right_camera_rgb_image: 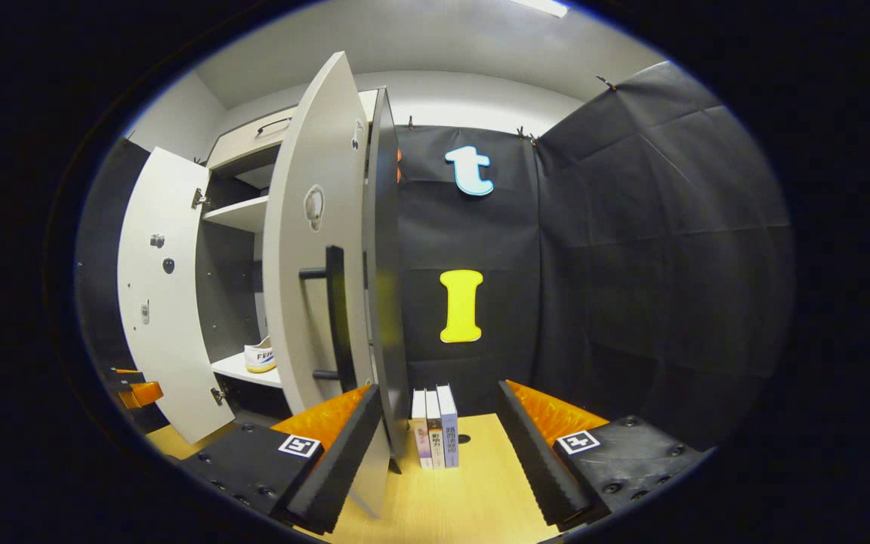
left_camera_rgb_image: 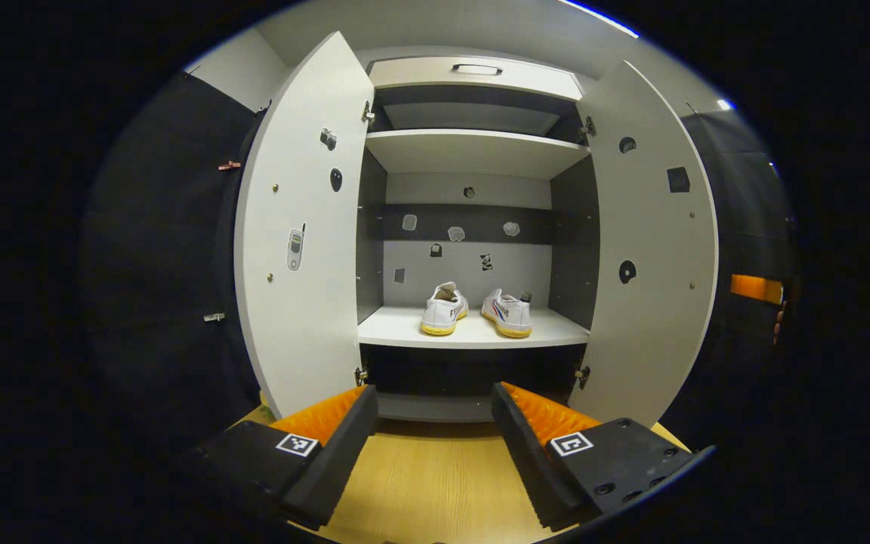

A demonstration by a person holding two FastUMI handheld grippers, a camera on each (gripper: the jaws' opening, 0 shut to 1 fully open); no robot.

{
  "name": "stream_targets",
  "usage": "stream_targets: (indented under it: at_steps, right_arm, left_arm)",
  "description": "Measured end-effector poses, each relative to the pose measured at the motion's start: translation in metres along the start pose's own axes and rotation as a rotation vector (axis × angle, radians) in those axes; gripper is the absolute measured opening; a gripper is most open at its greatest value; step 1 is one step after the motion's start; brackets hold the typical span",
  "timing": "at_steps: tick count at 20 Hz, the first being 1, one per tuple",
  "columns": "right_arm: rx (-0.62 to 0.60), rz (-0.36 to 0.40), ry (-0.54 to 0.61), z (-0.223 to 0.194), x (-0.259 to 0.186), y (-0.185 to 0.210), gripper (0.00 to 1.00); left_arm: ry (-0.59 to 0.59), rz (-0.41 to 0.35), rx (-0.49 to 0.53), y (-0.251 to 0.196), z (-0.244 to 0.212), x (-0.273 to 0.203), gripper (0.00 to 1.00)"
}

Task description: Grab one shoe with the right hand and put it into the shoe cabinet, grab the other shoe with the left hand and put it into the shoe cabinet; then close the right door with the right hand and the left door with the left hand.

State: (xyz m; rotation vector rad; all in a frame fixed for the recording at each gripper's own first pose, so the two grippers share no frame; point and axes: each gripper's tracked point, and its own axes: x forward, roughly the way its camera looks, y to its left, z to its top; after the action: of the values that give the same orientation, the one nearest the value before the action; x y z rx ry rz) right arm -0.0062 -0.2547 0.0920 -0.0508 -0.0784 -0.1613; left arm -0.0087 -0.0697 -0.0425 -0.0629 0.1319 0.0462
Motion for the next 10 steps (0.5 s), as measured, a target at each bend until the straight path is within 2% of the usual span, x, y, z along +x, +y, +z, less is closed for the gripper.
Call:
stream_targets:
  at_steps: [2, 3, 4, 8, 10]
  right_arm:
    - [0.030, 0.033, 0.011, 0.007, 0.017, -0.001, 0.98]
    - [0.051, 0.046, 0.010, 0.011, 0.028, -0.004, 0.94]
    - [0.067, 0.063, 0.006, 0.016, 0.038, -0.005, 0.99]
    - [0.039, 0.112, -0.013, 0.028, 0.066, -0.007, 0.98]
    - [0.042, 0.137, -0.016, 0.030, 0.071, 0.004, 0.98]
  left_arm:
    - [-0.008, -0.013, 0.013, -0.021, 0.001, -0.005, 0.95]
    - [-0.006, -0.018, 0.017, -0.028, 0.000, -0.008, 0.95]
    - [0.000, -0.020, 0.017, -0.035, -0.001, -0.010, 0.95]
    - [0.047, -0.014, 0.011, -0.048, -0.001, -0.015, 0.95]
    - [0.041, -0.031, 0.018, -0.054, 0.004, -0.014, 0.95]
